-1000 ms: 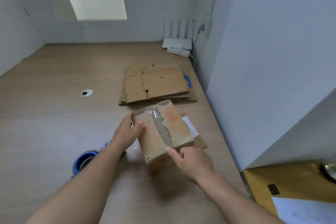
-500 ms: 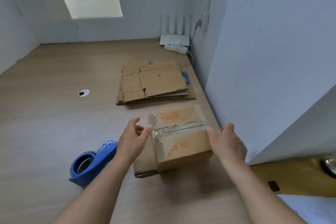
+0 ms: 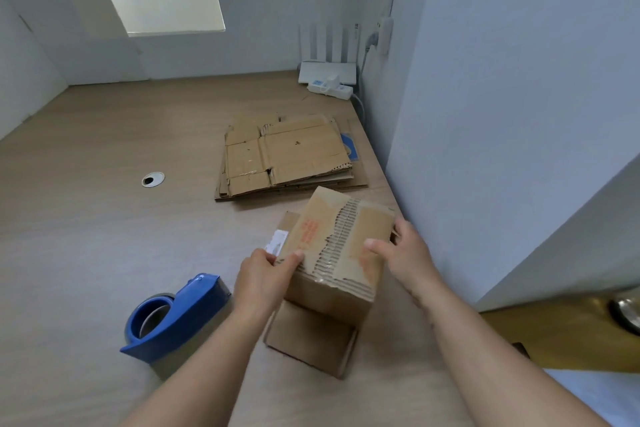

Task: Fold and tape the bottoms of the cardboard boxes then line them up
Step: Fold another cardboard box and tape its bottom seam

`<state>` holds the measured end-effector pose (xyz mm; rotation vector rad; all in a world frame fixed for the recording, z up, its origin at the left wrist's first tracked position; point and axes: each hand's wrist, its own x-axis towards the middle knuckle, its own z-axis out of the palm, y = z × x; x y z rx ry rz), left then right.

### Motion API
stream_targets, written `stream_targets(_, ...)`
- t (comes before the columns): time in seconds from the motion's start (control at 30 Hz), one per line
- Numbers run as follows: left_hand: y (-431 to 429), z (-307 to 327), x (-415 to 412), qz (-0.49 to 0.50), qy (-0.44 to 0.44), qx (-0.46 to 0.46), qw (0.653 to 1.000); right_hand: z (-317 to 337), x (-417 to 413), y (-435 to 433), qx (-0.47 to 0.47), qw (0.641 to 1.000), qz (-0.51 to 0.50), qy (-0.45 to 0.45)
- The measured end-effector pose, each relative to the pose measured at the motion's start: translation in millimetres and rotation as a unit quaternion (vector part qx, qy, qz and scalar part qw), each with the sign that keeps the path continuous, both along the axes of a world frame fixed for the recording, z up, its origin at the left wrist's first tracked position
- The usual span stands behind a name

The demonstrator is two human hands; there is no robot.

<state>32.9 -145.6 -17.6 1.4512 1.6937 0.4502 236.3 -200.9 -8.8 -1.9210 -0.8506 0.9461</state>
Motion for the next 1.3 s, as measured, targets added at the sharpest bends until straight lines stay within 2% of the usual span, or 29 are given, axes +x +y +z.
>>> stream_targets(0.2,-34.4,-5.1,9.3,0.049,-0.110,-0.053,0.991,1.4,-11.4,10.7,-0.056,0.986,0.083,-0.131)
stream_targets(0.3,-39.1,-3.0,2.9,-0.009,-0.074,-0.052,0.996,9.9,-14.5,23.7,-0.049,0.972,0.160,-0.166)
stream_targets(0.37,-35.5,-3.9,-10.2,-0.027,-0.057,-0.019,0.998,12.7,-15.5,34.6,-0.044,0.963,0.203,-0.172)
stream_targets(0.43,-29.8,-2.5,-28.4,-0.006,-0.043,0.040,0.998,10.6,-16.4,43.4,-0.036,0.956,0.227,-0.182)
stream_targets(0.5,-20.4,-3.8,-51.0,0.028,0.050,0.126,0.990,5.8,-17.9,49.9,-0.028,0.952,0.234,-0.198)
stream_targets(0.57,-8.6,-13.6,-76.4,0.040,0.194,0.159,0.967,1.9,-20.1,53.9,-0.023,0.949,0.234,-0.208)
stream_targets(0.63,0.8,-24.3,-97.1,0.027,0.310,0.097,0.945,-0.6,-21.8,55.8,-0.020,0.950,0.227,-0.212)
stream_targets(0.7,8.4,-32.4,-109.2,0.012,0.361,0.027,0.932,-3.6,-24.4,55.7,-0.015,0.952,0.218,-0.215)
stream_targets(0.8,19.9,-40.1,-116.4,0.029,0.357,-0.001,0.933,-8.5,-29.9,54.7,-0.016,0.950,0.218,-0.224)
stream_targets(0.9,20.0,-48.8,-118.3,0.077,0.341,0.015,0.937,-12.3,-31.4,54.3,-0.011,0.950,0.214,-0.226)
stream_targets(1.0,10.2,-57.2,-119.5,0.066,0.384,0.030,0.920,-13.8,-29.6,55.9,-0.011,0.952,0.212,-0.221)
stream_targets(1.13,5.0,-57.5,-126.6,0.073,0.415,-0.011,0.907,-15.4,-29.1,55.9,-0.014,0.951,0.215,-0.222)
stream_targets(1.23,5.7,-53.2,-129.8,0.114,0.350,-0.042,0.929,-15.8,-27.8,55.2,-0.017,0.949,0.218,-0.229)
stream_targets(1.3,2.4,-47.9,-134.2,0.103,0.329,-0.034,0.938,-15.2,-27.7,55.0,-0.023,0.946,0.219,-0.237)
